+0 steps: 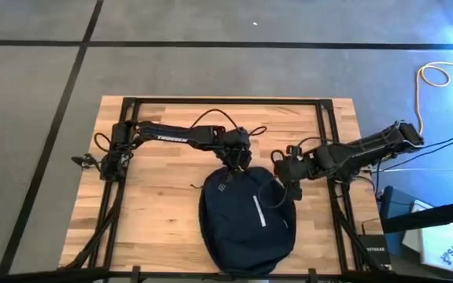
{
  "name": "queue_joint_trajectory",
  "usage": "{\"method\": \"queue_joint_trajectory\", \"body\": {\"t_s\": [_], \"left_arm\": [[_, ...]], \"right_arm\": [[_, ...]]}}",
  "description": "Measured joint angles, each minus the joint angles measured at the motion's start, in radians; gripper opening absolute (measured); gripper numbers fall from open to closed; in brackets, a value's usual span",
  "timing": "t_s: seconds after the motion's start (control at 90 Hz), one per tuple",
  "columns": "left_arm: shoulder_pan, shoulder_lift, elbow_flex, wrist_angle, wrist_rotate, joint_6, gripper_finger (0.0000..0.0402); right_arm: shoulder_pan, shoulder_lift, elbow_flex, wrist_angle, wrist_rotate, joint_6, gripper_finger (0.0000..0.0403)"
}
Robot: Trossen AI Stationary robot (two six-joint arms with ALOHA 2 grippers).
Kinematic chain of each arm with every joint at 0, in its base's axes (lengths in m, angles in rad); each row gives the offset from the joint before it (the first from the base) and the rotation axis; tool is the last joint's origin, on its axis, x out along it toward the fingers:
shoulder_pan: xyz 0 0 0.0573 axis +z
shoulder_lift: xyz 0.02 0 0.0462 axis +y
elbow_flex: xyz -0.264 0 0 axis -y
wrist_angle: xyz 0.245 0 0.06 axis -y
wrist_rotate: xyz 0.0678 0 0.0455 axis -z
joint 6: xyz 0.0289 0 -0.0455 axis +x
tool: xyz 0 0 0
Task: Unpack backpack
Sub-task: Close the blue backpack
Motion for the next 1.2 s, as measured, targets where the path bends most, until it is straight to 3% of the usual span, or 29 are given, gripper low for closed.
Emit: {"method": "queue_joint_trajectory", "body": {"t_s": [0.256, 0.622, 0.933, 1.2], "left_arm": [[-0.012, -0.006, 0.000, 0.002, 0.014, 0.015, 0.0000], [-0.012, -0.006, -0.001, 0.028, 0.044, 0.004, 0.0000], [-0.013, -0.006, -0.001, 0.046, 0.045, -0.002, 0.0000], [-0.013, -0.006, -0.001, 0.043, 0.045, -0.005, 0.0000]], "right_arm": [[-0.099, -0.119, -0.164, 0.316, -0.202, -0.164, 0.0186], [-0.184, -0.245, -0.307, 0.390, -0.247, -0.184, 0.0184], [-0.184, -0.253, -0.329, 0.409, -0.317, -0.191, 0.0138], [-0.184, -0.379, -0.316, 0.403, -0.334, -0.188, 0.0114]]}}
